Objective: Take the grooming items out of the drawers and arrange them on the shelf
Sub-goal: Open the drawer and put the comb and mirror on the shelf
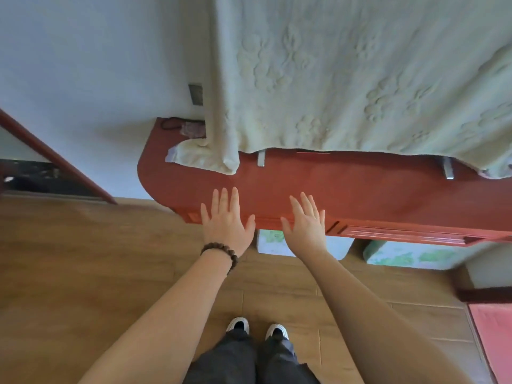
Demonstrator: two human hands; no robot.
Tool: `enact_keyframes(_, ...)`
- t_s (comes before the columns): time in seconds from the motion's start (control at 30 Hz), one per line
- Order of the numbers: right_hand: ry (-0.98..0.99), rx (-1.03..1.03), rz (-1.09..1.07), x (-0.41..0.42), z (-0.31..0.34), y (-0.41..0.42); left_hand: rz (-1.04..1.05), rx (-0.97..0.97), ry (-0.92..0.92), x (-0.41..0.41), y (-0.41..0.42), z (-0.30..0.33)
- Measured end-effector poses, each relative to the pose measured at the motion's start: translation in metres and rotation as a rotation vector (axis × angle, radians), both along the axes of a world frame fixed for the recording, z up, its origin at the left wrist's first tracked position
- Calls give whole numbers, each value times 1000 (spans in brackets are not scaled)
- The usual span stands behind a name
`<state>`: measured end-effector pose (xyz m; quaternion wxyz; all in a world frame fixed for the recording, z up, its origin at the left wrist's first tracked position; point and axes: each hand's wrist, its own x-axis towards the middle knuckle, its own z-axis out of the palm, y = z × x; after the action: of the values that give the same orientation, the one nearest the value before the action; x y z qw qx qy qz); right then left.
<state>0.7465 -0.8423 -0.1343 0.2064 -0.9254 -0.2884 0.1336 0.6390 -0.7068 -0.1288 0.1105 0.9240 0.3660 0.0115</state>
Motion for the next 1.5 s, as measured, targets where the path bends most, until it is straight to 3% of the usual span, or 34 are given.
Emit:
enact_keyframes(0.2,-16,179,-42,1,-28,2,67,-29,12,-7,-8,-22)
enact_keyframes(0.3,228,240,-218,-4,-36,-3,97,-177,16,-19,-8,-41)
enact_keyframes(0.4,631,269,-515,2,-60,-4,358,-684,-97,-20,-2,-59)
enact_keyframes(0.5,1077,482,-906,14,-94,-2,783,-1329,-342,-9,18,-81)
enact_keyframes(0.6,1286,645,-1115,27,-123,1,1124,-1576,-598,-5,41,-112)
enact_keyframes(0.77,1480,898,-1220,42,-157,11,1282,-1685,-885,2,62,-154)
enact_keyframes(1.0,1561,1216,-1228,49,-176,18,1322,-1772,-1025,16,84,-170)
enact_keyframes(1.23,1517,1230,-1280,36,-180,15,1469,-1766,-956,20,75,-162)
enact_keyframes(1.5,1419,1181,-1351,-10,-178,-10,1386,-1835,-931,-36,45,-158)
